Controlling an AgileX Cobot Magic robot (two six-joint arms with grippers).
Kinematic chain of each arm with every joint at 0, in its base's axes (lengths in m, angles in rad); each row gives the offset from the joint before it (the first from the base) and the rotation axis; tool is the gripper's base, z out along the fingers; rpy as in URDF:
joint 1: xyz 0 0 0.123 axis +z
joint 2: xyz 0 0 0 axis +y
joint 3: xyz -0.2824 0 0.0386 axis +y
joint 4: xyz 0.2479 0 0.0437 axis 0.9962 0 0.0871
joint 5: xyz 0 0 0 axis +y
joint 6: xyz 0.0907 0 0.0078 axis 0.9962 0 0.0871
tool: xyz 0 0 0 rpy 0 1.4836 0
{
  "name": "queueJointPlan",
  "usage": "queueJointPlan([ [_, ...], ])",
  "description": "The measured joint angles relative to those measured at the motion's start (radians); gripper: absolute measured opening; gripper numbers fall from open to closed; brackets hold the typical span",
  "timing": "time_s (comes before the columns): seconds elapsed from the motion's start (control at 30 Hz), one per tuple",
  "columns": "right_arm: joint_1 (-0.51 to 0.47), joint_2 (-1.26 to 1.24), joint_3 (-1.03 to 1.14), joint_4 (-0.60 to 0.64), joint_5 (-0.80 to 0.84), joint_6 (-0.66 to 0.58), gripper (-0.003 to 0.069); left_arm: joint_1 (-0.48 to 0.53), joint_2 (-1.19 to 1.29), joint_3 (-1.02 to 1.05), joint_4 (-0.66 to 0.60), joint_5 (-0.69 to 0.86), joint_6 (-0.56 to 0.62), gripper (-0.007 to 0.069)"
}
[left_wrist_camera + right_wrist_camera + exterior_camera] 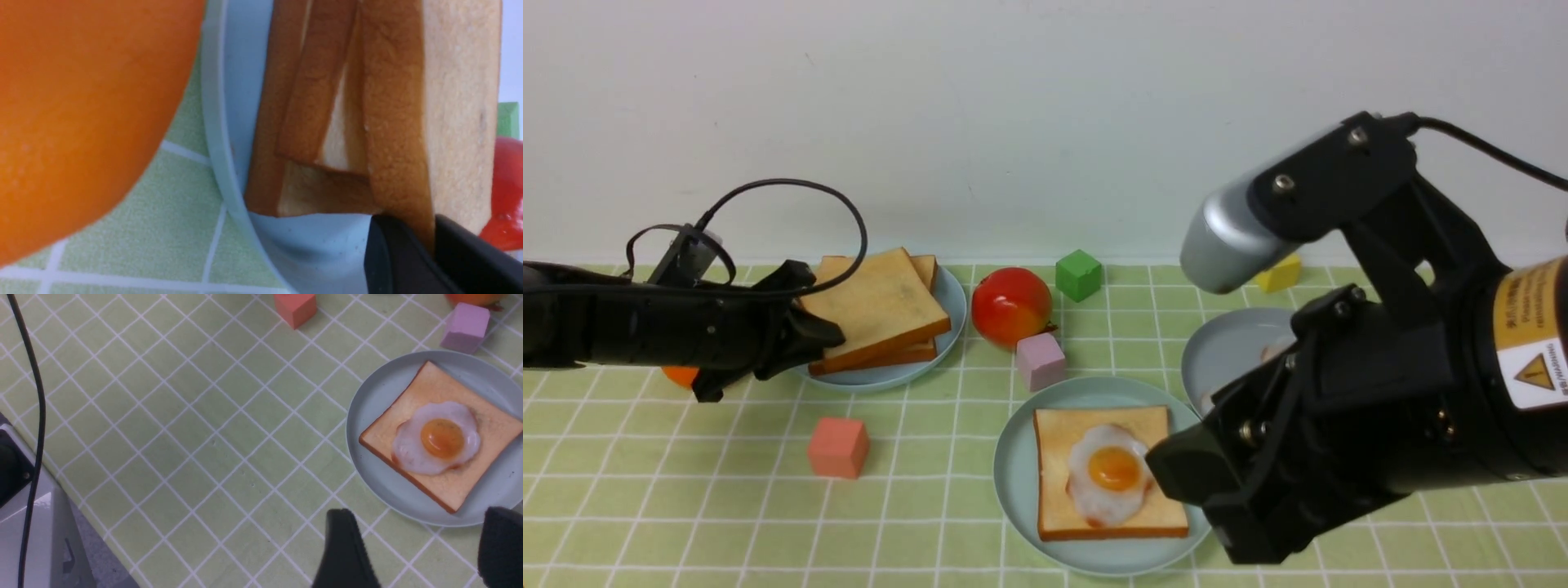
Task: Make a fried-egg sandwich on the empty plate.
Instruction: Use the left arm to grab a slice of bread, then use the left arm to place a slice of bread on the fried egg in the middle
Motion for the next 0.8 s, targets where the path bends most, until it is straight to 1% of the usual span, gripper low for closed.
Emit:
queueJointPlan([
  [0.17,0.000,0.000,0.000,-0.001,-0.001,0.000,0.0443,0.013,-0.056,0.000,0.024,0.073,0.019,0.0064],
  [0.3,0.000,0.000,0.000,-0.032,-0.012,0.001,0.0443,-0.004,-0.185,0.009,0.029,0.198,0.027,0.0064],
  [0.33,0.000,0.000,0.000,-0.035,-0.012,0.002,0.0443,-0.006,-0.191,0.011,0.027,0.207,0.028,0.0064],
  [0.4,0.000,0.000,0.000,-0.068,-0.017,0.026,0.0440,-0.055,-0.267,0.058,0.003,0.228,0.046,0.0064],
  [0.47,0.000,0.000,0.000,-0.093,-0.019,0.061,0.0421,-0.115,-0.322,0.104,-0.020,0.229,0.074,0.0064],
  [0.5,0.000,0.000,0.000,-0.095,-0.019,0.068,0.0413,-0.121,-0.326,0.109,-0.025,0.229,0.081,0.0064],
  [0.53,0.000,0.000,0.000,-0.110,-0.022,0.094,0.0367,-0.180,-0.355,0.155,-0.038,0.233,0.101,0.0064],
  [0.6,0.000,0.000,0.000,-0.124,-0.024,0.114,0.0295,-0.231,-0.363,0.193,-0.041,0.237,0.110,0.0064],
  [0.73,0.000,0.000,0.000,-0.133,-0.023,0.143,0.0046,-0.327,-0.347,0.261,-0.071,0.192,0.132,0.0064],
  [0.77,0.000,0.000,0.000,-0.132,-0.023,0.147,0.0009,-0.347,-0.336,0.269,-0.088,0.173,0.146,0.0064],
  [0.8,0.000,0.000,0.000,-0.132,-0.023,0.149,-0.0003,-0.355,-0.330,0.270,-0.100,0.164,0.158,0.0064],
])
